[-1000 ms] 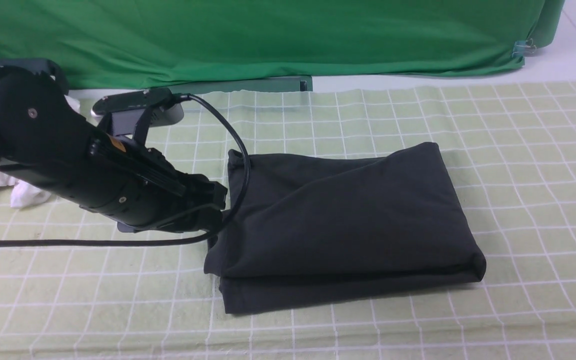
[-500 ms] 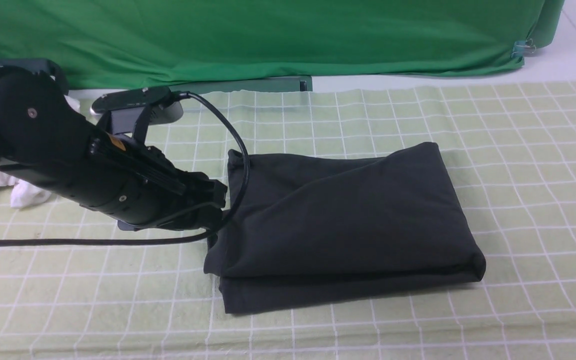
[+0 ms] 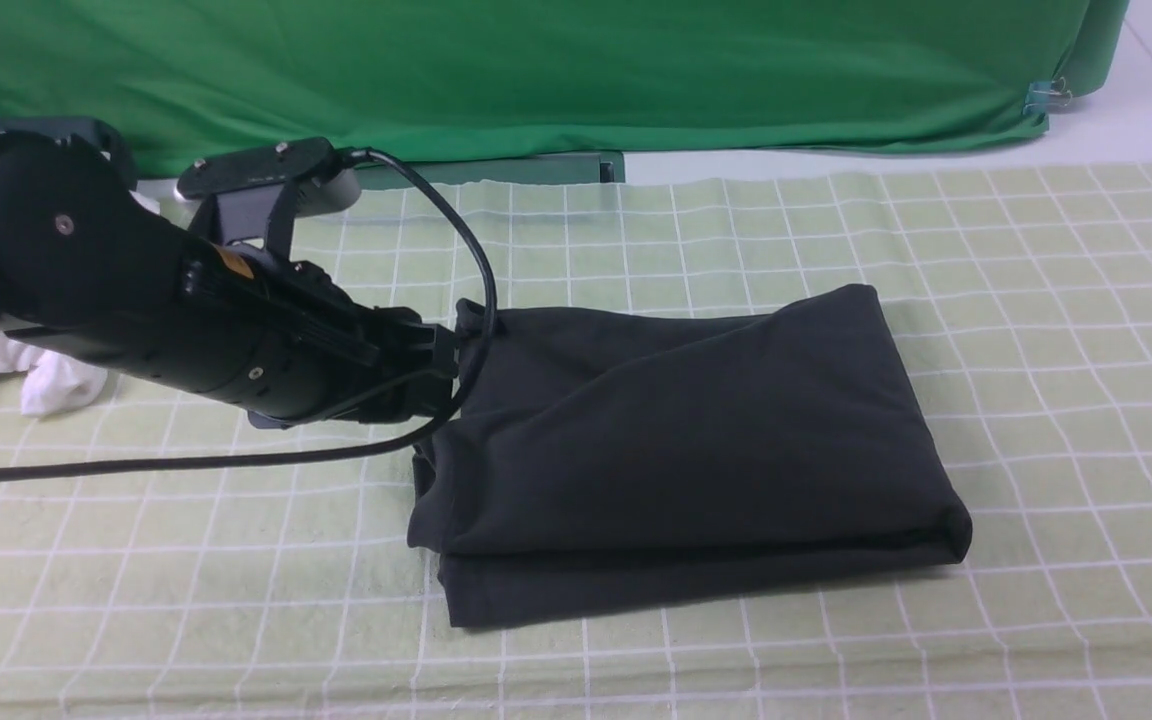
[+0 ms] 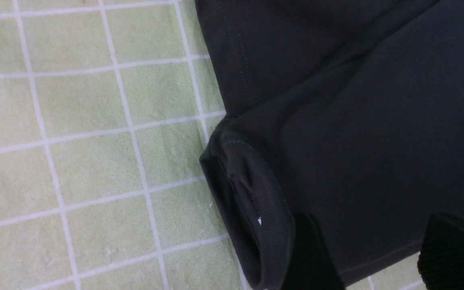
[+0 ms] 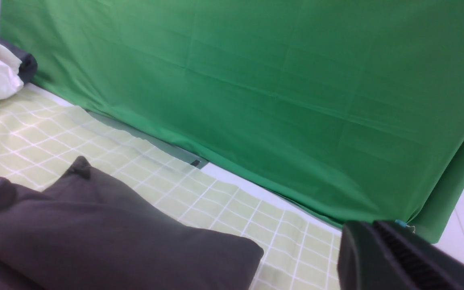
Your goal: Fold a long-sleeved shirt over a green coffee tablecloth.
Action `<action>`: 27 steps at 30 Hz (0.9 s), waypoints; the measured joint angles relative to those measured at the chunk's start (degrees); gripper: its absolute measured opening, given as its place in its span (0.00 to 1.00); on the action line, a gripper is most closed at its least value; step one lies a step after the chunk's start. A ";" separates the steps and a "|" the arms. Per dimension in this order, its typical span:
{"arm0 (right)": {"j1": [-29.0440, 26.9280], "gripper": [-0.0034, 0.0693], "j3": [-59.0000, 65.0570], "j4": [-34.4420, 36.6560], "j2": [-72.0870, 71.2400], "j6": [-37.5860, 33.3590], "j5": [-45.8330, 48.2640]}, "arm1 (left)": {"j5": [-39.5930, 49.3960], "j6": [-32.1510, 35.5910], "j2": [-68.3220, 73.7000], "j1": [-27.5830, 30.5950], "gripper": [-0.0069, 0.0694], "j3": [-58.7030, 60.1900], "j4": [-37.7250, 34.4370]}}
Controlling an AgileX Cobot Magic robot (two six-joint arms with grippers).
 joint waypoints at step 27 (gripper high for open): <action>-10.71 0.18 23.88 -1.56 -11.11 0.06 -0.63 | -1.58 0.00 0.00 0.05 0.59 0.05 1.52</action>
